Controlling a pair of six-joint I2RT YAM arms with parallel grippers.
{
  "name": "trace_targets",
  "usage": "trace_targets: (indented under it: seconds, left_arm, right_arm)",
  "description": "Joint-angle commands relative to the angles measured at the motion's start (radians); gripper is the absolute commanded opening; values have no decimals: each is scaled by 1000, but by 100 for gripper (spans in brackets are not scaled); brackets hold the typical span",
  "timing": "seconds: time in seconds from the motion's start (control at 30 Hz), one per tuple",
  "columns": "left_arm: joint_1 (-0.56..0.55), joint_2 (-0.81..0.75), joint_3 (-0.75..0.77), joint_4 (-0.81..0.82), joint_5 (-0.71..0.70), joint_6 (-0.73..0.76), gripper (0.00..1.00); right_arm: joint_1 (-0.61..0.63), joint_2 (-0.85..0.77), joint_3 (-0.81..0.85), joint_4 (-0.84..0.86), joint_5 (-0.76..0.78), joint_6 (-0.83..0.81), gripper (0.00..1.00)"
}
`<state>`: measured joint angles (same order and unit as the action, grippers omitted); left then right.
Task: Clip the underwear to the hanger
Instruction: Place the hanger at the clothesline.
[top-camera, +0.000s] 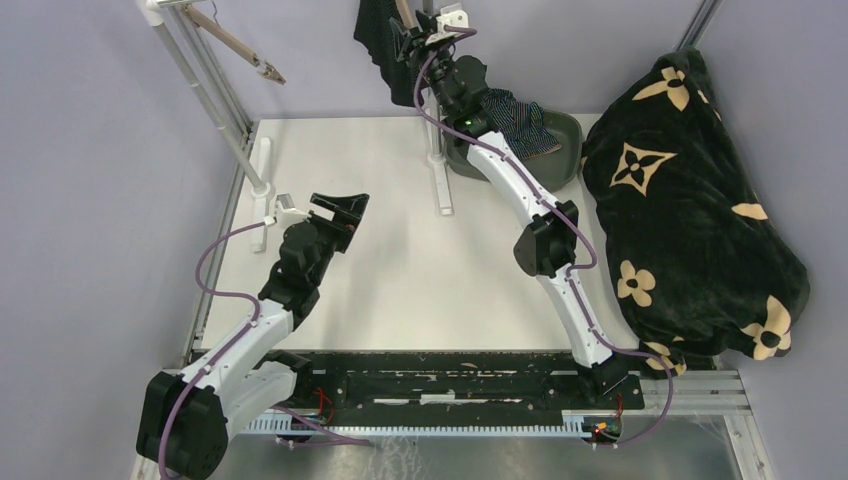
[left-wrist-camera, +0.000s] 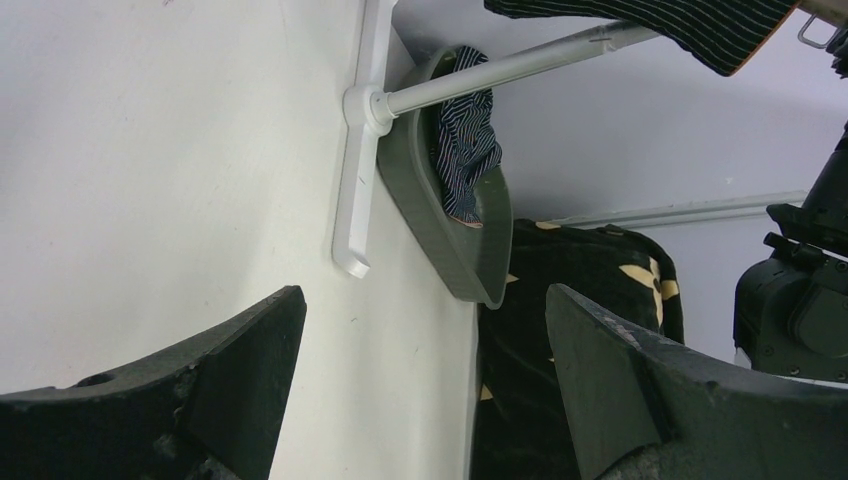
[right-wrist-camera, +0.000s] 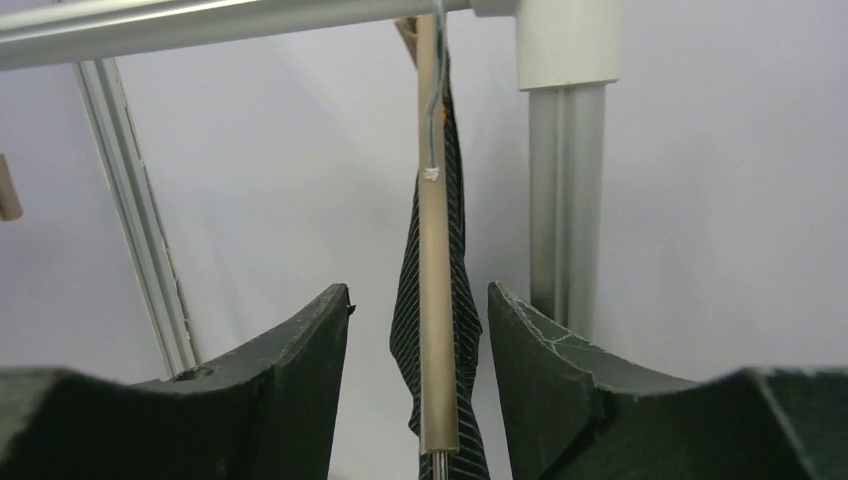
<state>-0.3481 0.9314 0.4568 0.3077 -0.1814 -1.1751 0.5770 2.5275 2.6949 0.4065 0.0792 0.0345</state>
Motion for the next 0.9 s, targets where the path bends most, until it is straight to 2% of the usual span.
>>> trace_targets:
  seconds: [0.0, 0.37, 0.57, 0.7, 0.87]
  left_arm:
    - [5, 3, 8, 31, -14, 48, 95]
    - [4, 26, 33, 30, -4, 62, 95]
    - [5, 50, 59, 18, -8, 87, 95]
    - [4, 84, 91, -6, -12, 113, 95]
    - [6, 177, 150, -33, -2, 169, 95]
  right_arm:
    - [22, -116, -56, 69, -30, -13, 62]
    - [34, -408, -479, 187, -8, -66, 66]
    - [35, -616, -748, 228, 76, -86, 67]
    - [35, -744, -886, 181, 137, -84, 69]
    - [34, -880, -1007, 18, 213, -67, 71]
